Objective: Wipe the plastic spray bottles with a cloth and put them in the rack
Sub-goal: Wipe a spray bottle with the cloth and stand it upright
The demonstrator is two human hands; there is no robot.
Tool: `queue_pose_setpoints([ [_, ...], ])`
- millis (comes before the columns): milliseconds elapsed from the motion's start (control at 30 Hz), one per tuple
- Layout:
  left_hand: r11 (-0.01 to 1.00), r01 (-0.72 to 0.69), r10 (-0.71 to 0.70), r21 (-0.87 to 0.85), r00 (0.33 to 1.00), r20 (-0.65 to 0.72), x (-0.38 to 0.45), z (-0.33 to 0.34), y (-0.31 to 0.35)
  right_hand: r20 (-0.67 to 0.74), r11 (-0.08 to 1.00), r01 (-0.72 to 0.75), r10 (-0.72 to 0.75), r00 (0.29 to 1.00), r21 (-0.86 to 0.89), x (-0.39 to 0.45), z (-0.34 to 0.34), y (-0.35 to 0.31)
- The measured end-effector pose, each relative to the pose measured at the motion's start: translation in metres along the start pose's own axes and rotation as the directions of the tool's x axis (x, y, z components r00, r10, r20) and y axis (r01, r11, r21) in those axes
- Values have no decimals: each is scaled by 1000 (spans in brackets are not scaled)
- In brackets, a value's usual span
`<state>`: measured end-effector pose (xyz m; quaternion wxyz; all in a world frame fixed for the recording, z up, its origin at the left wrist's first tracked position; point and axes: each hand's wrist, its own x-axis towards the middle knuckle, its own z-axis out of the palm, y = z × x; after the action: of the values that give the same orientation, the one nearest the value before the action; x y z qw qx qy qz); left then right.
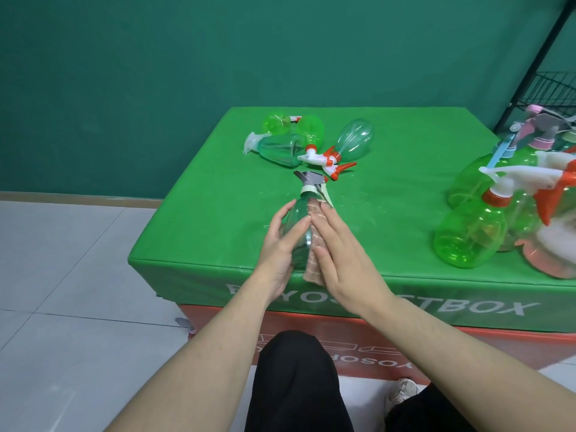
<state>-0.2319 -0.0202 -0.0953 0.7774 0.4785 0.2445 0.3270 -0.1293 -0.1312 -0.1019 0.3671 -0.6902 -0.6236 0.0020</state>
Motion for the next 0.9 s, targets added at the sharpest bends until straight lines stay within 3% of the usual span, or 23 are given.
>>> queue_pose_setpoints([
  [200,998,22,-22,-59,1000,5,-1,-1,3,-51,997,53,-51,997,47,-5,7,-2],
  [333,997,41,-41,-70,999,1,3,-1,5,-44,987,-45,52,998,153,7,5,-16],
  [467,998,45,-43,-47,998,40,2,4,6,-126,945,-145,189,974,295,34,-2,-24],
  [633,994,99,-92,-55,989,117,3,13,16,-89,827,-296,381,920,478,60,-21,-23],
  [767,990,106,-98,-89,992,85,2,30,18,-67,746,-390,499,864,540,61,-34,-22],
  [900,991,51,-46,-125,998,40,-2,48,13,-19,553,-454,648,761,698,54,-39,-23],
])
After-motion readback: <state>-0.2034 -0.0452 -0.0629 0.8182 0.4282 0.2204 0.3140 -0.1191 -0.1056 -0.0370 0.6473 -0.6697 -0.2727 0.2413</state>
